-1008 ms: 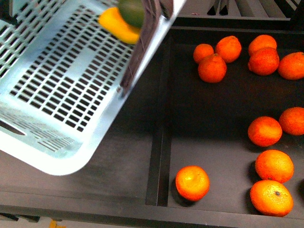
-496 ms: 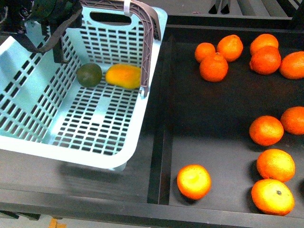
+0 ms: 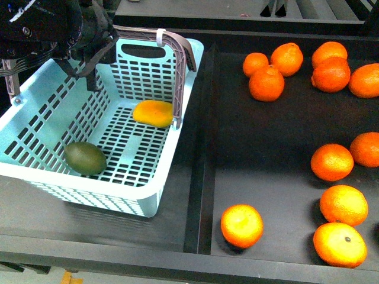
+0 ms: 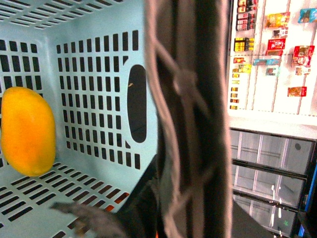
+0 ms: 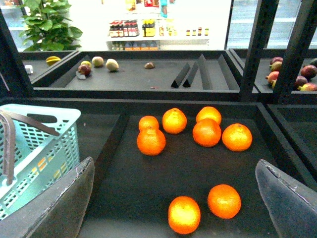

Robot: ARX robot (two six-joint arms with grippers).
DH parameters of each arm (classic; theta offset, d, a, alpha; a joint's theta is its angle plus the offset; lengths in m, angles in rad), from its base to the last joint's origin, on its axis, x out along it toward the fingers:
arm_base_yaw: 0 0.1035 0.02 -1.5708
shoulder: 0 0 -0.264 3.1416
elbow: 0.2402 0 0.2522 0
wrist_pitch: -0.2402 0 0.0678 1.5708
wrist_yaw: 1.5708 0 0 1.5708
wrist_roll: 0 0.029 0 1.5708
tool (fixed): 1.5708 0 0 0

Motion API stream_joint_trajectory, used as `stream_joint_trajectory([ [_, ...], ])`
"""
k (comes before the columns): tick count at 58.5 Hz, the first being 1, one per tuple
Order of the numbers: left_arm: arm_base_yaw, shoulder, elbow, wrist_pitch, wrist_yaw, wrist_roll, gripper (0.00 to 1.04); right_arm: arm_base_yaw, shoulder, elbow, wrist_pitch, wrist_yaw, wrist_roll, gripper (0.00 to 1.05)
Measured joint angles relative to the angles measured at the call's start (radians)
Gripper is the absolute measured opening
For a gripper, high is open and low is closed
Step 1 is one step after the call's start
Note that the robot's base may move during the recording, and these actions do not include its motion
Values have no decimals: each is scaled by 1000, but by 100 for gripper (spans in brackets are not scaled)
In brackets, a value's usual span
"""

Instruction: Pick mango and avocado into basket

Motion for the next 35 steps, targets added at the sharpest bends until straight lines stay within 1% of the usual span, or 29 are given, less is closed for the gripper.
stream_joint_trajectory([
  [2,0,-6,1,-26,0,11,44,0,0,0,0,0,0,96],
  [4,0,-21,9,-92,-10,25,55,0,0,0,0,0,0,96],
  [8,0,-53,17,-182,-25,48,68,0,0,0,0,0,0,96],
  [9,0,-71,24,-226,-34,58,73,0,0,0,0,0,0,96],
  [11,-2,-101,32,-289,-46,70,80,0,0,0,0,0,0,96],
  [14,-7,-153,34,-364,-74,104,91,0,0,0,0,0,0,96],
  [17,-14,-198,34,-416,-95,133,98,0,0,0,0,0,0,96],
  [21,-24,-266,24,-478,-125,185,95,0,0,0,0,0,0,96],
  [23,-28,-317,2,-516,-148,212,96,0,0,0,0,0,0,96],
  [29,-33,-490,-134,-610,-230,284,96,0,0,0,0,0,0,96],
  [31,-34,-545,-180,-607,-226,314,96,0,0,0,0,0,0,96],
  [32,-31,-572,-221,-541,-193,371,93,0,0,0,0,0,0,96],
  [33,-21,-616,-300,-381,-114,478,88,0,0,0,0,0,0,96],
  [34,-14,-644,-354,-272,-65,582,84,0,0,0,0,0,0,96],
  [35,-3,-682,-431,-119,-13,716,79,0,0,0,0,0,0,96],
])
